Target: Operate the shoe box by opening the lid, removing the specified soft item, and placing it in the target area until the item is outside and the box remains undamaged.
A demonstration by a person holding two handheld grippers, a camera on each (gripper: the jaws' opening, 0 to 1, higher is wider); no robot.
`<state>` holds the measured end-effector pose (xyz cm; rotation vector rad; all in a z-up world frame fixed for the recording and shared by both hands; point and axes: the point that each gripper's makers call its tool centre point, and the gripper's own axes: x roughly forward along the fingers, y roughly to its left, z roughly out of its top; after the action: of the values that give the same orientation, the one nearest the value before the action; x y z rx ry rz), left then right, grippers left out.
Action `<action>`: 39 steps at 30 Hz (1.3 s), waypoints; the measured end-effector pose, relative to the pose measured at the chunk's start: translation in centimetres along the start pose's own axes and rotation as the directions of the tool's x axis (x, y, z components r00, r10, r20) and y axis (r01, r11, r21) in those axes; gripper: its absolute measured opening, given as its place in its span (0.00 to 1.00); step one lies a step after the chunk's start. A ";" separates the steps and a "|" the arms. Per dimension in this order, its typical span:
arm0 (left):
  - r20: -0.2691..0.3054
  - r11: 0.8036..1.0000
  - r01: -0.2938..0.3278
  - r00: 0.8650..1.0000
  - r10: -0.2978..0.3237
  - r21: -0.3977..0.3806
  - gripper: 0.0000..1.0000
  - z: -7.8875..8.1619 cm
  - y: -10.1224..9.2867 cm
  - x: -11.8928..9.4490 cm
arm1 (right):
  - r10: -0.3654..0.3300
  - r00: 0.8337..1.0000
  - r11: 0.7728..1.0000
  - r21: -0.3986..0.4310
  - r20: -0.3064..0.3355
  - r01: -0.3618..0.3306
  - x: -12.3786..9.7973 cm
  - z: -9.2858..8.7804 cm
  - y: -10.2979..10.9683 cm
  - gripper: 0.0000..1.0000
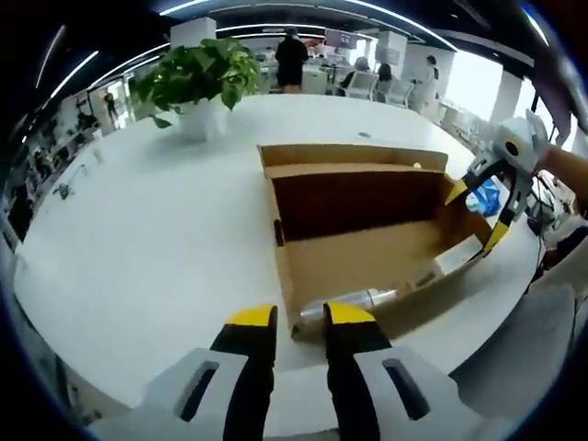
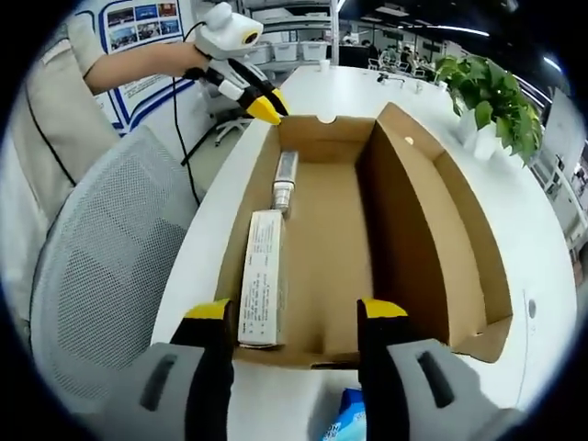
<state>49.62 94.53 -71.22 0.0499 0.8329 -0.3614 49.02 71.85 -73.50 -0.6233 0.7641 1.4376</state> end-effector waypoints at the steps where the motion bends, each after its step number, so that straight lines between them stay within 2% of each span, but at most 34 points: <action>1: 0.008 1.000 0.006 1.000 -0.006 -0.017 0.15 0.1 -0.1 0.1 | 0.000 1.000 1.000 0.000 -0.001 0.000 0.1 0.0 0.0 0.49; 6: 0.012 0.999 0.001 1.000 0.000 -0.044 0.11 0.1 -0.1 0.3 | 0.000 1.000 1.000 -0.004 -0.017 0.000 0.8 -0.1 0.3 0.44; 12: 0.009 0.998 -0.007 1.000 0.008 -0.061 0.09 0.0 0.0 0.4 | 0.000 0.999 1.000 -0.012 -0.036 0.000 1.4 -0.2 0.8 0.32; 17: 0.022 0.997 -0.011 1.000 0.013 -0.076 0.09 0.0 0.0 0.4 | 0.000 0.998 0.999 -0.039 -0.056 -0.002 1.9 -0.6 1.4 0.17; 23: 0.027 0.997 -0.023 0.999 0.025 -0.077 0.07 -0.1 0.1 0.4 | -0.032 0.999 0.998 -0.057 -0.042 0.030 1.8 -0.3 1.0 0.16; 27: 0.024 0.997 -0.025 0.999 0.026 -0.078 0.07 -0.1 0.2 0.4 | -0.060 0.998 0.998 0.022 -0.001 0.060 1.3 0.6 0.4 0.15; 39: 0.010 0.997 -0.040 0.999 0.041 -0.073 0.03 -0.1 0.4 0.5 | -0.094 0.995 0.996 0.007 0.027 0.094 -0.9 1.9 -0.4 0.15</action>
<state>50.01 94.81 -71.70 -0.0031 0.8321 -0.2931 49.56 72.73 -71.67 -0.6259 0.7081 1.3547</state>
